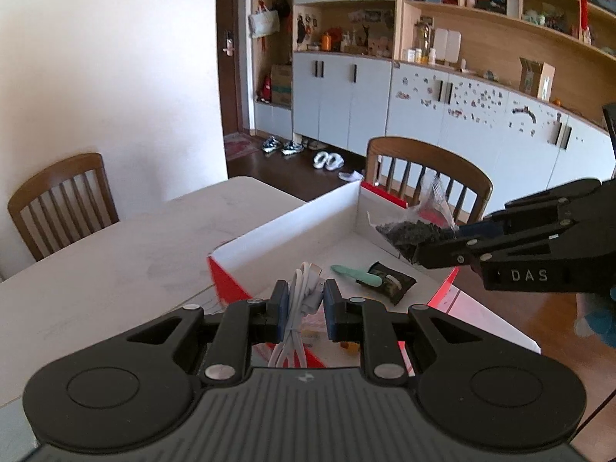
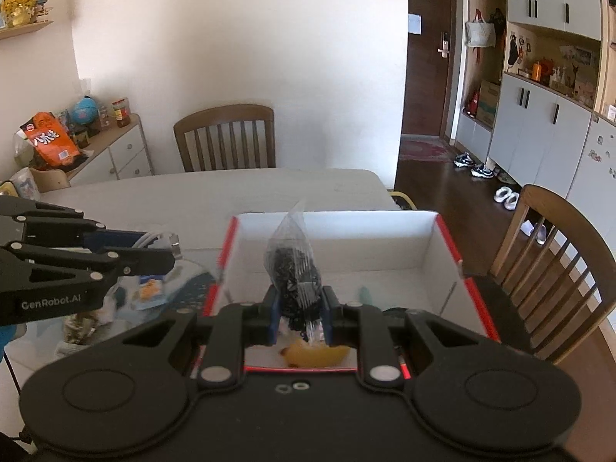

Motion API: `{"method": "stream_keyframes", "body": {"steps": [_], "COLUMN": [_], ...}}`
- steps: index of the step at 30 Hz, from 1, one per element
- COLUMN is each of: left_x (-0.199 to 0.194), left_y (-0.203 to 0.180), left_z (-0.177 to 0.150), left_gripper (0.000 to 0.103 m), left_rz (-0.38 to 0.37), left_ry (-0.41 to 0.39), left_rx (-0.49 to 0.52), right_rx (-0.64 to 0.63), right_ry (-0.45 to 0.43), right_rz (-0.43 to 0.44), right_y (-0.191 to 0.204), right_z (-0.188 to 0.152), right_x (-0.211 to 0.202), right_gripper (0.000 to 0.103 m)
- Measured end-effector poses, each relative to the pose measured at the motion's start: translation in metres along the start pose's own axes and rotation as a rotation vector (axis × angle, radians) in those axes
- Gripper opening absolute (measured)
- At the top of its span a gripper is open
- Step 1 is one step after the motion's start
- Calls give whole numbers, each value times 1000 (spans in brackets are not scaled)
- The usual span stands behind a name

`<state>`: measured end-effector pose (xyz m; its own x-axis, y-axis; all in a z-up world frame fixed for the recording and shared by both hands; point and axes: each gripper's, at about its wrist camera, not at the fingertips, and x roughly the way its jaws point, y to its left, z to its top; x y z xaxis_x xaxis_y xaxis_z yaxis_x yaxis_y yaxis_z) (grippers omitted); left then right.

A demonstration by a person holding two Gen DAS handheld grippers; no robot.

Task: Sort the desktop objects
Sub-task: 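Carry the white cable and dark clear bag with both tools over the red box, then lower and open both tools, releasing the cable and dark bag in the box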

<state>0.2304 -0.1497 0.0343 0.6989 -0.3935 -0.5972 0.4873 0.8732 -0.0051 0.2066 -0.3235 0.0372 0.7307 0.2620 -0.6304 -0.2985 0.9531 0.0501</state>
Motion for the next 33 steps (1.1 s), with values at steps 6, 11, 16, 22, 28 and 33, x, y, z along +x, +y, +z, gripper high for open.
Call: {"method": "stream_keyframes", "body": {"steps": [6, 11, 16, 22, 28, 33], "left_x": [34, 60, 90, 131, 164, 186], "left_y": [-14, -18, -22, -24, -27, -29], "left_z": [8, 15, 25, 35, 41, 45], "left_gripper": [18, 18, 18, 18, 18, 18], "left_rz": [-10, -13, -37, -40, -44, -54], "left_ry": [57, 96, 145, 201, 248, 289], "left_rx": [11, 17, 15, -7, 26, 61], "right_rx": [15, 6, 5, 1, -10, -12], "right_ry": [30, 51, 79, 127, 166, 204], "right_rz": [5, 12, 0, -21, -24, -36], "right_y": [-33, -50, -64, -82, -91, -97], "right_z": [4, 7, 10, 12, 15, 18], "right_x": [15, 29, 46, 71, 99, 122], "right_gripper": [20, 20, 20, 20, 20, 20]}}
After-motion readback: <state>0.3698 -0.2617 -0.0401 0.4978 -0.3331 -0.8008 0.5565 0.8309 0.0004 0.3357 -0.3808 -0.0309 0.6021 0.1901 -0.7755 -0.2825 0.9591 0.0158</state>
